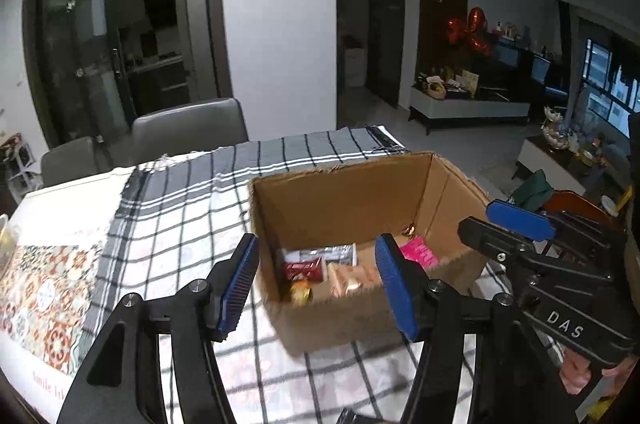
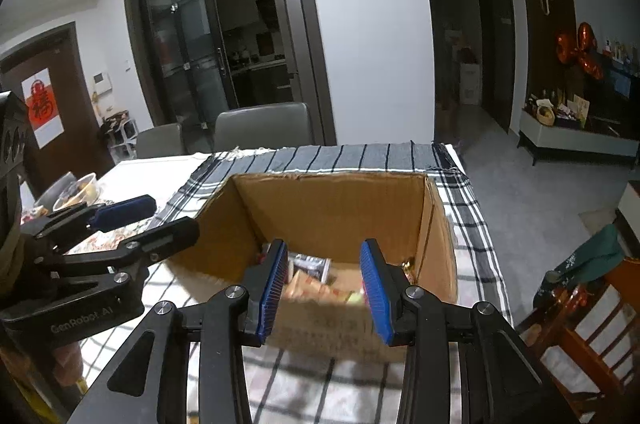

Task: Organize snacks
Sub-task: 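Open both tools to drop the candies into the box, then move both tools to the green cracker pack and black-and-gold bar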

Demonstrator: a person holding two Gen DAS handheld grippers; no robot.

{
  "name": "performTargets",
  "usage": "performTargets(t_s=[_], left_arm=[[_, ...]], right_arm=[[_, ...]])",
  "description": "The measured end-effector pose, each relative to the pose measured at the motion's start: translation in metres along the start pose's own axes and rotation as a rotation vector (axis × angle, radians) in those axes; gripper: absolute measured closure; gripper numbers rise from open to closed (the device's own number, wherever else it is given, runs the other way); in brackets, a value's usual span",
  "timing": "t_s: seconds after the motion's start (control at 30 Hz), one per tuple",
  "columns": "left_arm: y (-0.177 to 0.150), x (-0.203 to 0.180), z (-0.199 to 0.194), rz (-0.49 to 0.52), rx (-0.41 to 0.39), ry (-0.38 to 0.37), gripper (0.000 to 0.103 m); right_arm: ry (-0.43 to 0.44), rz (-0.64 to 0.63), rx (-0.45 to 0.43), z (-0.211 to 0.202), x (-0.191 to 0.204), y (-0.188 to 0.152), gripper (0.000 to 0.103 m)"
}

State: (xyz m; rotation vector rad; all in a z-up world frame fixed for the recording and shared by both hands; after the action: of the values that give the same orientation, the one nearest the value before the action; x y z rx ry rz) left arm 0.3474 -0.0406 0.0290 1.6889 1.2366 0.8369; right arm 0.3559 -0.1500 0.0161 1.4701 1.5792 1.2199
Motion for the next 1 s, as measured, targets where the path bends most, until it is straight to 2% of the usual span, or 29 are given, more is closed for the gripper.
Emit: performTargets(t_s=[0.23, 0.4, 0.67, 1.0], left_arm=[[-0.02, 0.001, -0.033, -0.032, 0.01, 0.036, 0.044], [-0.047, -0.007, -0.05, -0.059, 0.067, 0.032, 0.044], [-0.099, -0.021, -0.065, -0.06, 0.173, 0.06, 0.044], [-0.169, -0.033, -0.061, -0.132, 0.339, 0.061, 0.044]], right_arm=[[0.017, -0.044, -0.01, -0.032, 0.014, -0.015, 0.064], [0.05, -0.051, 0.013, -0.053, 0.024, -0.037, 0.064], [0.097, -0.04, 0.12, -0.067, 0.025, -0.09, 0.064], [0.108, -0.041, 0.241, -0.075, 0.022, -0.149, 0.064]])
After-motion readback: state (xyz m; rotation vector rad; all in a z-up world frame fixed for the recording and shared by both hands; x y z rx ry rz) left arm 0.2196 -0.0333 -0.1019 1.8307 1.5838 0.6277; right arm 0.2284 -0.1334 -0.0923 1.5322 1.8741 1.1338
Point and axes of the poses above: each gripper's, at about its wrist camera, not at the fingertips, and z roughly the way its jaws point, x to its left, y to its top, the point moved 8 cm from there along z, roughly the way its jaws point, and after that the axes turned 12 degrees about -x, right-handed, at the moved point
